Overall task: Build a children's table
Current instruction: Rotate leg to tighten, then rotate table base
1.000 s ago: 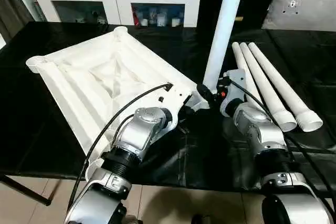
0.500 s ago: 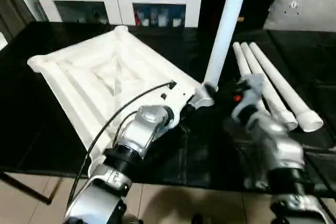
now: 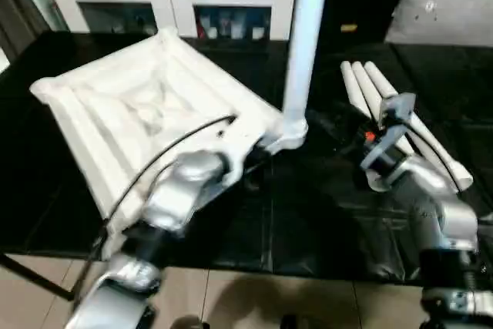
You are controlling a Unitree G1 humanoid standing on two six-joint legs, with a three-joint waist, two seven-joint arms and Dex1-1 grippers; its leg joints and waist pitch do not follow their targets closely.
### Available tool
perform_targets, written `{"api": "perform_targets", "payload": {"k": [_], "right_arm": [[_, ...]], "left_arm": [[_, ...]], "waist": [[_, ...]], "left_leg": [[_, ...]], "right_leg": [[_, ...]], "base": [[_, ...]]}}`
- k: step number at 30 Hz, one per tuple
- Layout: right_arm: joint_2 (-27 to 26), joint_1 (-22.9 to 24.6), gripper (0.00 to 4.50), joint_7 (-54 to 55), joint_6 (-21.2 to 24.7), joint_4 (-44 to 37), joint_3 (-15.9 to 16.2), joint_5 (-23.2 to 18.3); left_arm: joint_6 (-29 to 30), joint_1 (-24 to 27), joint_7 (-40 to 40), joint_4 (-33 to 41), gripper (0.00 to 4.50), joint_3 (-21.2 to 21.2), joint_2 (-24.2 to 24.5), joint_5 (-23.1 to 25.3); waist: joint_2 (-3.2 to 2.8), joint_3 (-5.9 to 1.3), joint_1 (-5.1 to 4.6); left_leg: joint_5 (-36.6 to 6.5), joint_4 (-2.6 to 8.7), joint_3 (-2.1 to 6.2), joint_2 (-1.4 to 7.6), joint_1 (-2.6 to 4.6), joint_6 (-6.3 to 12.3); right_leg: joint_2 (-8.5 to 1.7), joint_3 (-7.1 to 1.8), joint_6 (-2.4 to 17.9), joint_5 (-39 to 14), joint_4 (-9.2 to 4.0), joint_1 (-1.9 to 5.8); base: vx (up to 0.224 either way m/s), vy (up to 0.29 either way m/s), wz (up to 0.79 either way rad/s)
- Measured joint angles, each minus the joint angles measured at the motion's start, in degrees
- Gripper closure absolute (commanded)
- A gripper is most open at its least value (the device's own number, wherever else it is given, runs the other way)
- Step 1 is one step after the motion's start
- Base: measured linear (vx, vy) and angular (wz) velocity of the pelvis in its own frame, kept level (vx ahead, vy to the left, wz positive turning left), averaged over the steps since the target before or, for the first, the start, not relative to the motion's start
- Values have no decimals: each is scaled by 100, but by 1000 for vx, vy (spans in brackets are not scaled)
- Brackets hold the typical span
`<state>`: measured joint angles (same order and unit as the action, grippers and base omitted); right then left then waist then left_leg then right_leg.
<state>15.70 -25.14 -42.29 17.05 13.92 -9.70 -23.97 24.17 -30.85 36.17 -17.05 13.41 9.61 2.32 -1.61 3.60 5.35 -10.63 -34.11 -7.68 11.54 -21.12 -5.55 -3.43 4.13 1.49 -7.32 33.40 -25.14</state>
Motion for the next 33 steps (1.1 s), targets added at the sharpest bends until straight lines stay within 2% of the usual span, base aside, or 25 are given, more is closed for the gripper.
{"api": "perform_targets", "payload": {"k": [6,12,13,17,21,23,26,28,33], "right_arm": [[-6,-7,5,-67,-27,15,211,67],[50,331,5,-322,-13,-179,577,161],[66,437,0,-394,13,-259,615,156],[163,515,0,-555,86,-361,634,88],[280,551,0,-1070,379,-808,704,-298],[295,537,0,-1163,425,-858,772,-336],[208,434,0,-1194,480,-728,872,-321],[127,197,0,-1220,486,-453,1040,-234],[45,-417,0,-1126,239,431,1197,119]], "left_arm": [[-87,-22,-143,10,407,30,-140,44],[-218,-51,-209,-279,407,310,-205,213],[-222,-55,-197,-289,385,320,-204,215],[-213,-50,-122,-221,369,262,-160,140],[-318,39,76,119,326,232,295,99],[-283,128,141,229,315,166,561,111],[-134,222,196,325,289,9,875,166],[83,335,370,560,265,-9,1125,183],[342,510,717,977,265,-19,1606,137]], "waist": [[2,-1,109],[-3,-5,119],[-3,-5,120],[-3,-5,95],[-4,-7,84],[-6,-7,81],[-6,-7,81],[-7,-8,77],[-7,-8,107]], "left_leg": [[0,-17,-6,-2,8,-1],[-4,-22,-6,-1,8,-7],[-4,-22,-6,-1,6,-7],[-4,-22,-9,1,6,-7],[-4,-18,-9,13,13,-7],[-4,-17,-9,14,13,-8],[-6,-21,-9,13,12,-13],[-17,-25,-12,13,11,-31],[-20,-31,-12,13,11,-37]], "right_leg": [[-2,-6,-2,-1,-2,17],[-2,-6,-8,3,-6,18],[-2,-6,-11,5,-7,18],[-2,-6,-12,6,-11,17],[6,0,-12,6,-10,20],[7,0,-12,6,-10,19],[6,0,-12,7,-11,20],[4,-3,-12,7,-12,20],[3,-5,-5,11,-9,22]], "base": [[0,0,0],[0,0,0],[0,0,0],[0,0,0],[0,0,0],[0,0,0],[0,0,0],[0,0,0],[0,0,0]]}}
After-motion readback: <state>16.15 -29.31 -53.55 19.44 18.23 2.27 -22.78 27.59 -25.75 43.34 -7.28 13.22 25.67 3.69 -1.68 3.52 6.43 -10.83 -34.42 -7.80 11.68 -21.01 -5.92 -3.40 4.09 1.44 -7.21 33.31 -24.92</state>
